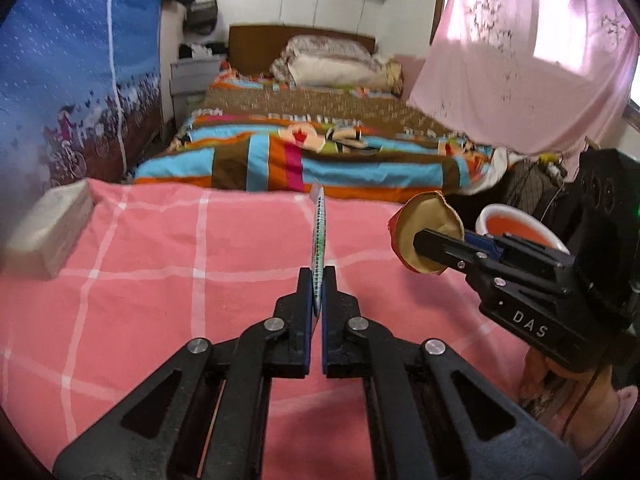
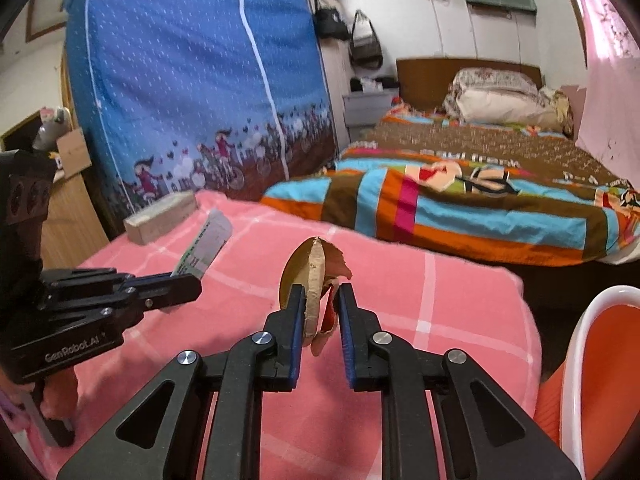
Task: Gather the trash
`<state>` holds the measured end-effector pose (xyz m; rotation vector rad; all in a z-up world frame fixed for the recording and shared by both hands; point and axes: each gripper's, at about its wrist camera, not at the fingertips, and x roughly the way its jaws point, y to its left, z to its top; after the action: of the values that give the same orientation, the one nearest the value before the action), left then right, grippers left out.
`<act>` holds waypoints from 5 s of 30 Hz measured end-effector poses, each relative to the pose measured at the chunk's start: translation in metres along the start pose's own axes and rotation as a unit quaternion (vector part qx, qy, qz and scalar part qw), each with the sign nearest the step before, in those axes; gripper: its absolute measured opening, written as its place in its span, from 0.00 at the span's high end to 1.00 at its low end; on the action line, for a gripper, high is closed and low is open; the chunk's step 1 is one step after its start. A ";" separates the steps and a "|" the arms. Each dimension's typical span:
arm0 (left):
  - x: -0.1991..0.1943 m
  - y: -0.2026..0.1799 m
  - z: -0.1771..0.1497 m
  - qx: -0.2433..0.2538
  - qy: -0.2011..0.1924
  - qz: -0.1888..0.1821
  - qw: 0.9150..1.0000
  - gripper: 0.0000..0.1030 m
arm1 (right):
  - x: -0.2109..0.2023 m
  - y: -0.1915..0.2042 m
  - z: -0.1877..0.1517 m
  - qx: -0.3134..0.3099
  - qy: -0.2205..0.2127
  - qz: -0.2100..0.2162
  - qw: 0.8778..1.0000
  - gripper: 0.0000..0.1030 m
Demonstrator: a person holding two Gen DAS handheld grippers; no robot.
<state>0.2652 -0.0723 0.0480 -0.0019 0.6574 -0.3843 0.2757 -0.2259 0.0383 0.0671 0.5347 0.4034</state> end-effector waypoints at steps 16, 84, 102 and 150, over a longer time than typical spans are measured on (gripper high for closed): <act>-0.052 -0.063 0.028 0.022 -0.149 -0.016 0.988 0.93 | -0.102 -0.014 0.013 0.004 -0.239 -0.034 0.970 0.86; 0.056 -0.252 0.012 0.086 0.013 -0.147 0.985 0.73 | -0.192 -0.180 -0.061 0.188 -0.148 -0.249 0.938 0.61; 0.007 -0.184 0.012 0.033 -0.073 -0.055 0.995 0.39 | -0.190 -0.136 -0.044 0.136 -0.183 -0.246 0.942 0.25; -0.152 -0.064 -0.138 -0.050 -0.218 0.131 0.966 0.00 | -0.224 0.049 -0.129 -0.003 -0.256 -0.177 0.950 0.00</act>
<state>0.0505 -0.0625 0.0374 -0.0921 0.2336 -0.0871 0.0178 -0.2740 0.0435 0.0648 0.0251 0.0266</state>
